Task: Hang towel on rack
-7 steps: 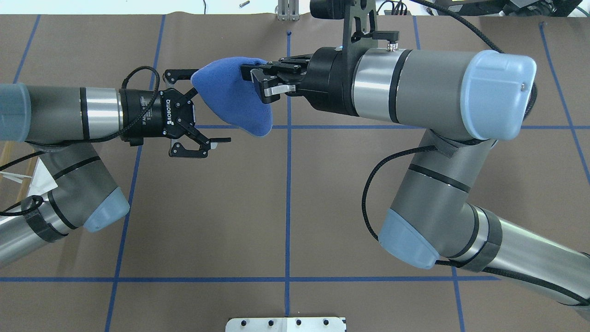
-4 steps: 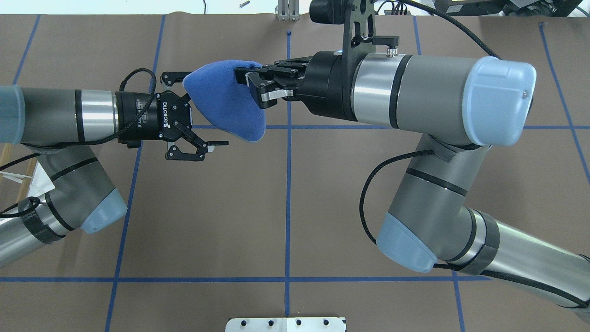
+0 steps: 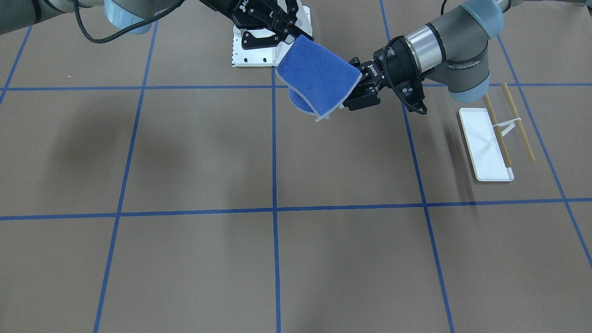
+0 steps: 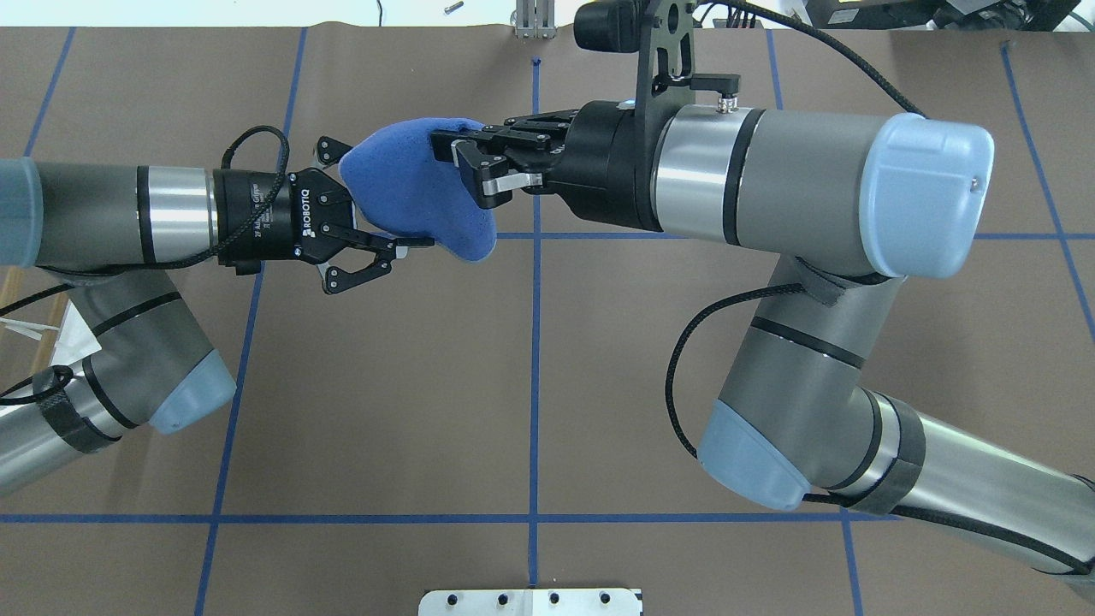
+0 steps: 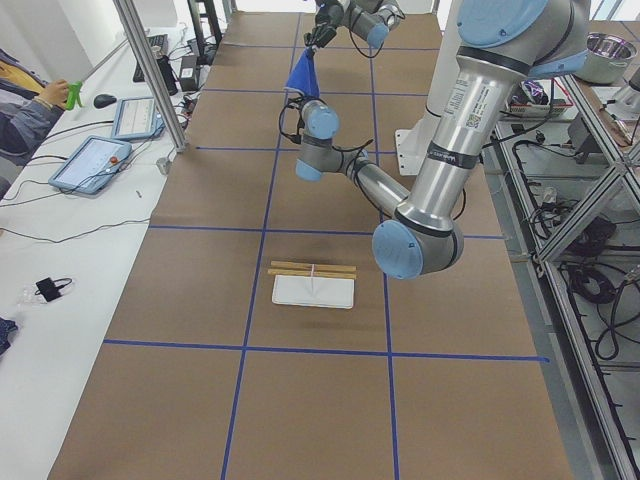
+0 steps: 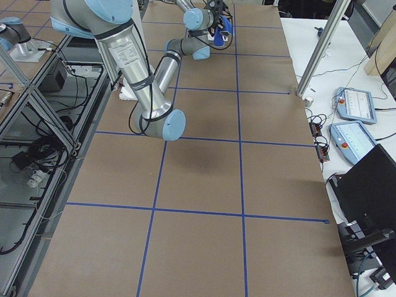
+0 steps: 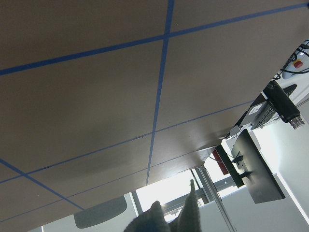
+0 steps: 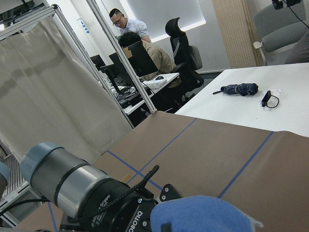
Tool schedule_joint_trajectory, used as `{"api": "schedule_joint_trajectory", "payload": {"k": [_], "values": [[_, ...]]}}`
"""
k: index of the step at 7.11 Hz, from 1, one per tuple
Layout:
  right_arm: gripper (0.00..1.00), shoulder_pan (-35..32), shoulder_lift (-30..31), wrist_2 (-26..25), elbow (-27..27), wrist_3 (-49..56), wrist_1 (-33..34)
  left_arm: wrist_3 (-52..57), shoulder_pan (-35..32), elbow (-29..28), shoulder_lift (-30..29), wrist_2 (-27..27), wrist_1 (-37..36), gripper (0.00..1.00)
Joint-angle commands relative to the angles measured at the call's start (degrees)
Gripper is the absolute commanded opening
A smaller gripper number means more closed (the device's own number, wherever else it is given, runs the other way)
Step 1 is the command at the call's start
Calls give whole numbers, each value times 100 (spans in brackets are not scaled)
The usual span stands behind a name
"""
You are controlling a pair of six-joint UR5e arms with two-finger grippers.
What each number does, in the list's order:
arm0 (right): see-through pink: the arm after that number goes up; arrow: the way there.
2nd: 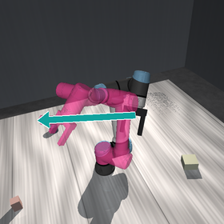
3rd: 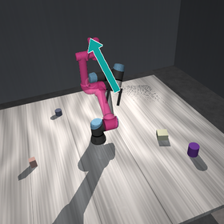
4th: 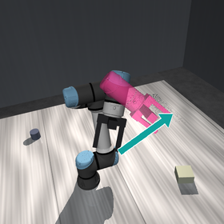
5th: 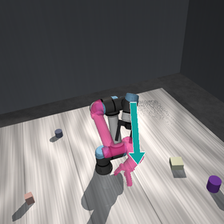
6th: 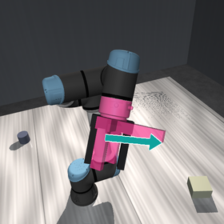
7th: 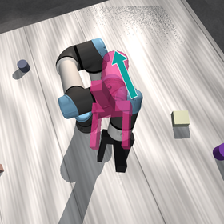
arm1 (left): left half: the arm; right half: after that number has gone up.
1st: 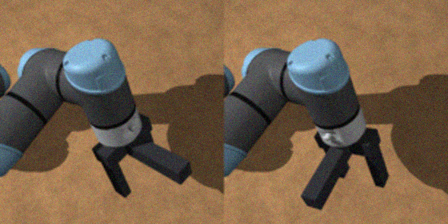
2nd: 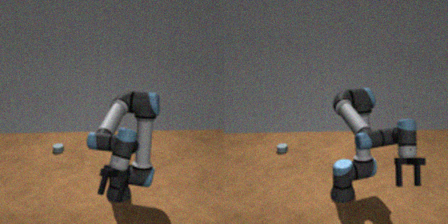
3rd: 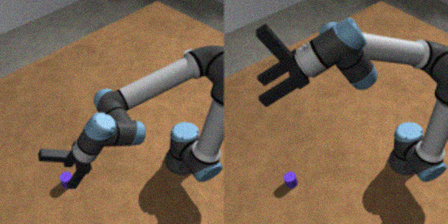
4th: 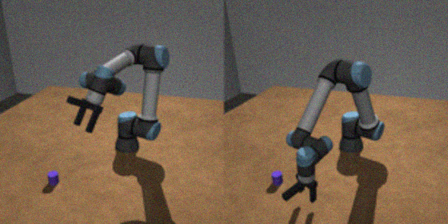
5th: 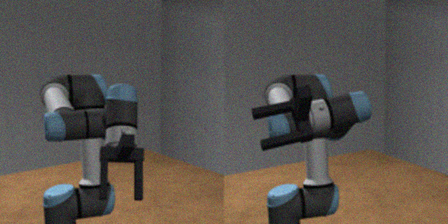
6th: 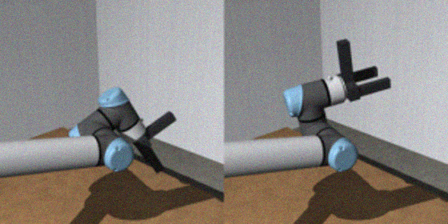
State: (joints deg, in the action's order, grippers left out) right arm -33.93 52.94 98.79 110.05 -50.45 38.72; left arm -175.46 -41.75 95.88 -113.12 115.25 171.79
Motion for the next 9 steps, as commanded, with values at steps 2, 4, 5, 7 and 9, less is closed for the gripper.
{"api": "schedule_joint_trajectory", "payload": {"k": [2,4,5,7,9], "values": [[7,-17,32,-9,25,9,-22,81,0,-78,115,33,450,0],[100,-52,311,-122,78,0,-257,1557,-61,-70,394,24,347,0],[100,-70,479,-210,78,0,-512,1854,-114,-165,440,7,329,0],[100,-96,489,-413,78,-210,-514,2487,-498,-176,763,198,354,0],[100,-96,611,-658,61,-535,-514,4072,-1507,9,1447,1127,337,0]]}}
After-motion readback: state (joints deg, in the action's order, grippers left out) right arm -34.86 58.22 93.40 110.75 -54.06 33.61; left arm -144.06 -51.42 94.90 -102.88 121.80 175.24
